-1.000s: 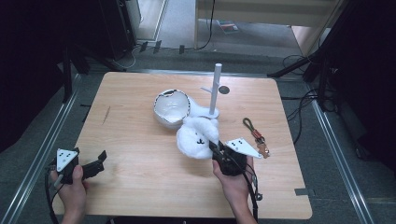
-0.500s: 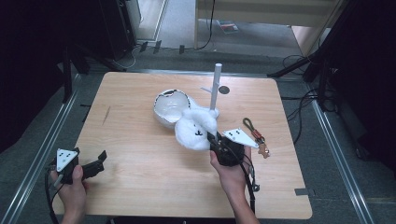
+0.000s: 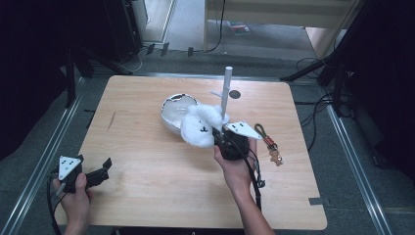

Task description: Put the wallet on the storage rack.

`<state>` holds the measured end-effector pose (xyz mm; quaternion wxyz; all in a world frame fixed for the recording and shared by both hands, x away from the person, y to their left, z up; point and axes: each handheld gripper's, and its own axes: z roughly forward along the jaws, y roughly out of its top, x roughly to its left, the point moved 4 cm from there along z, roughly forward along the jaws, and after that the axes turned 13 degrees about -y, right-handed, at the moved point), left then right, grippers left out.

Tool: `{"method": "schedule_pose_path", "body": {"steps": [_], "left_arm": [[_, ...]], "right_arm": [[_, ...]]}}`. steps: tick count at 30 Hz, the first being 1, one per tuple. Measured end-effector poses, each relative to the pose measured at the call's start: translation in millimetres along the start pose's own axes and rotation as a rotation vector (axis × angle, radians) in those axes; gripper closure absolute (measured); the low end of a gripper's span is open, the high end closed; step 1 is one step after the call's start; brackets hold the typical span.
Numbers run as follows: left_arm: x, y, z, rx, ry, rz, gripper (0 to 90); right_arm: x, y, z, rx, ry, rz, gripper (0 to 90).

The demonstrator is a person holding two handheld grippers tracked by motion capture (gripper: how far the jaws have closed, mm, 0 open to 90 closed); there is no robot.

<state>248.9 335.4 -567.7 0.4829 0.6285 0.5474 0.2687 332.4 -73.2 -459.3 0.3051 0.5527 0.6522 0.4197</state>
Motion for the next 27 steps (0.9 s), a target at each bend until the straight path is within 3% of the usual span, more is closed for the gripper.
{"method": "schedule_pose_path", "body": {"steps": [20,27], "left_arm": [[-0.1,0.0,0.2,0.003,-0.002,0.001,0.4],[-0.2,0.0,0.3,0.005,-0.002,0.001,0.4]], "right_arm": [[20.0,19.2,42.7,0.042,-0.086,-0.009,77.1],[26.0,22.7,54.1,0.057,-0.093,-0.011,77.1]]}}
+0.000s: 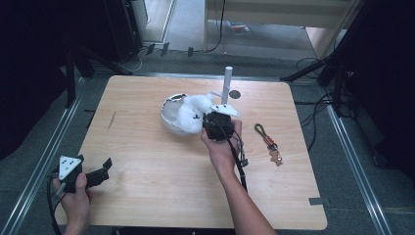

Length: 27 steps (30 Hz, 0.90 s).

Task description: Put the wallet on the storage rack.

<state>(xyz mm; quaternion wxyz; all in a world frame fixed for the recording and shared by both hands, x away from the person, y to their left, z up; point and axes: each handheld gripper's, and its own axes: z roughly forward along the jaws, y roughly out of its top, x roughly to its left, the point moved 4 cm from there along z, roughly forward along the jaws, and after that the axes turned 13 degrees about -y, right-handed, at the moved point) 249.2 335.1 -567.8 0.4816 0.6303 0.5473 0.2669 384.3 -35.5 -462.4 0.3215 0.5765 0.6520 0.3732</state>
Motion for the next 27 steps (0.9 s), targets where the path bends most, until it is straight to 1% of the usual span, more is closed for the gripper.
{"method": "schedule_pose_path", "body": {"steps": [8,11,18,24,27], "left_arm": [[-0.2,0.0,0.2,0.002,0.0,0.002,0.4],[-0.2,0.0,0.3,0.004,0.0,0.002,0.4],[-0.4,0.0,0.5,0.006,0.0,0.002,0.4],[-0.3,0.0,0.6,0.009,0.0,0.003,0.4],[-0.3,0.0,0.7,0.011,-0.001,0.003,0.4]], "right_arm": [[10.3,-0.5,8.0,0.003,-0.003,-0.016,77.1],[15.1,-0.5,10.2,0.002,-0.018,-0.027,77.1],[26.6,2.3,17.0,0.0,-0.034,-0.031,76.9],[33.8,-0.7,25.8,0.0,-0.04,-0.02,76.2],[36.7,-2.6,29.4,-0.009,-0.046,-0.031,75.5]]}}
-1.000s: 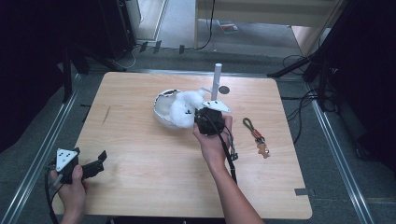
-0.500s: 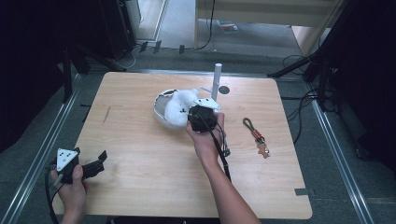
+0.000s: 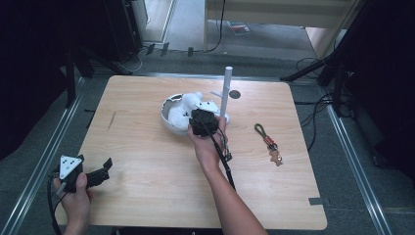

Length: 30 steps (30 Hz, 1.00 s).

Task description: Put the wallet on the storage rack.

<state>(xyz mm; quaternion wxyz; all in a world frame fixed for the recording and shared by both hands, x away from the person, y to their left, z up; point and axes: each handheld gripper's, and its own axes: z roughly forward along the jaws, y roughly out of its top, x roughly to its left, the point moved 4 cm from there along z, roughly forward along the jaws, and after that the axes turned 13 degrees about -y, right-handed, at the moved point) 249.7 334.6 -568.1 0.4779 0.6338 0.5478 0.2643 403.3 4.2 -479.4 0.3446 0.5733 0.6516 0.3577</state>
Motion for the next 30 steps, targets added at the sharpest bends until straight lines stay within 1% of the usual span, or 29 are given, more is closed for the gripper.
{"method": "schedule_pose_path", "body": {"steps": [1,3,7,10,15,18,19,21,24,26,28,30], "left_arm": [[0.0,0.0,0.0,0.0,0.0,0.0,0.4],[0.1,0.0,-0.1,-0.002,0.0,0.0,0.4],[-0.1,0.0,-0.5,-0.005,0.001,0.002,0.4],[-0.4,0.0,-0.1,-0.006,0.004,0.001,0.4],[-0.4,-0.1,-0.3,-0.003,0.003,0.005,0.5],[-0.3,0.0,-0.4,-0.006,0.004,0.003,0.5],[-0.4,-0.1,-0.4,-0.008,0.004,0.003,0.5],[-0.3,-0.1,-0.7,-0.009,0.001,0.006,0.5],[-0.3,-0.1,-0.6,-0.008,0.003,0.006,0.5],[-0.6,-0.1,-0.4,-0.007,0.005,0.008,0.5],[-0.8,-0.1,-0.4,-0.006,0.003,0.009,0.5],[-0.6,-0.1,-0.5,-0.008,0.004,0.007,0.6]], "right_arm": [[1.4,-0.7,1.1,-0.003,0.007,0.001,75.2],[3.0,-1.7,3.0,-0.006,0.006,-0.002,74.7],[4.5,-2.2,5.0,-0.029,0.024,-0.02,72.9],[4.4,-2.0,5.5,-0.028,0.039,-0.018,72.6],[6.5,-3.5,8.4,-0.023,0.065,-0.029,70.6],[5.6,-3.6,10.2,-0.025,0.087,-0.03,67.0],[4.9,-3.4,10.3,-0.024,0.093,-0.023,65.3],[3.8,-2.6,9.8,-0.026,0.118,-0.018,62.4],[4.1,-1.2,8.2,-0.044,0.158,-0.03,58.4],[5.8,-1.1,7.2,-0.044,0.184,-0.032,56.9],[6.7,-1.9,7.8,-0.044,0.191,-0.047,53.9],[6.5,-2.5,8.3,-0.038,0.203,-0.042,50.0]]}}
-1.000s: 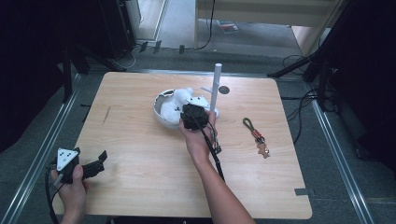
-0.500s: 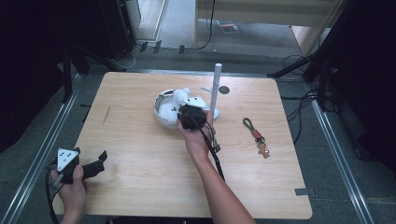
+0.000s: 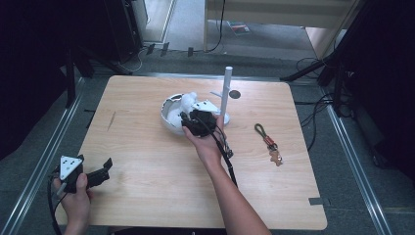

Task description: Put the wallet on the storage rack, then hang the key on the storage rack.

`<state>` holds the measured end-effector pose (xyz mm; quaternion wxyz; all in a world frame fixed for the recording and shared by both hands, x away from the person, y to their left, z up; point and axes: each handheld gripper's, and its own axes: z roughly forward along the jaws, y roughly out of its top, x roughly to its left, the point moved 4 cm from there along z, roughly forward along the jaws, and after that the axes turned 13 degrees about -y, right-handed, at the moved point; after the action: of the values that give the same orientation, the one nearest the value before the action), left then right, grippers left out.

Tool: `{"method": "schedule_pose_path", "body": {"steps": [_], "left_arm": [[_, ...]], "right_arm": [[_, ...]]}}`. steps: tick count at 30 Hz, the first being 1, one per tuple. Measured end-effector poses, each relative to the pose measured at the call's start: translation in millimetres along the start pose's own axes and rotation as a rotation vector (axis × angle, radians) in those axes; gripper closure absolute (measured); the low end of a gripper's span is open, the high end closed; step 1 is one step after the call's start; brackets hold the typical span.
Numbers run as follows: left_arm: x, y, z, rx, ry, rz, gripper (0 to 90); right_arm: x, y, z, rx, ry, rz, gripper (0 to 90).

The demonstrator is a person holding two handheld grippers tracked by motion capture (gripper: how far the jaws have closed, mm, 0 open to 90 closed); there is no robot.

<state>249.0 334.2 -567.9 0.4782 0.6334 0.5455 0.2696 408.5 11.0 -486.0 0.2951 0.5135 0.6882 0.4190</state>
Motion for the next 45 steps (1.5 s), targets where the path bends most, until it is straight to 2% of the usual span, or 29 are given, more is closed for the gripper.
{"method": "schedule_pose_path", "body": {"steps": [6,8,11,23,27,31,45], "left_arm": [[0.2,0.0,-0.3,-0.001,-0.004,-0.002,0.6],[0.3,0.0,-0.4,-0.002,-0.005,-0.002,0.6],[0.2,0.0,-0.4,-0.003,-0.004,-0.001,0.6],[-0.4,-0.1,-0.8,-0.008,-0.003,0.004,0.6],[-0.3,0.0,-0.6,-0.009,-0.002,0.0,0.6],[-0.5,0.0,-0.6,-0.007,-0.001,0.006,0.6],[-0.5,-0.2,-1.5,-0.01,-0.001,0.002,0.6]], "right_arm": [[-2.2,1.5,-6.7,-0.012,0.032,-0.008,39.7],[-3.6,2.2,-12.1,-0.032,0.03,-0.02,37.9],[-6.6,1.5,-18.0,-0.031,0.027,-0.026,34.5],[-29.7,-7.6,-40.9,-0.036,0.004,-0.064,33.2],[-37.1,-10.4,-48.7,-0.017,0.021,-0.045,31.2],[-46.1,-11.8,-57.5,-0.006,0.01,-0.051,30.9],[-78.0,-20.3,-72.0,0.066,-0.047,-0.122,31.3]]}}
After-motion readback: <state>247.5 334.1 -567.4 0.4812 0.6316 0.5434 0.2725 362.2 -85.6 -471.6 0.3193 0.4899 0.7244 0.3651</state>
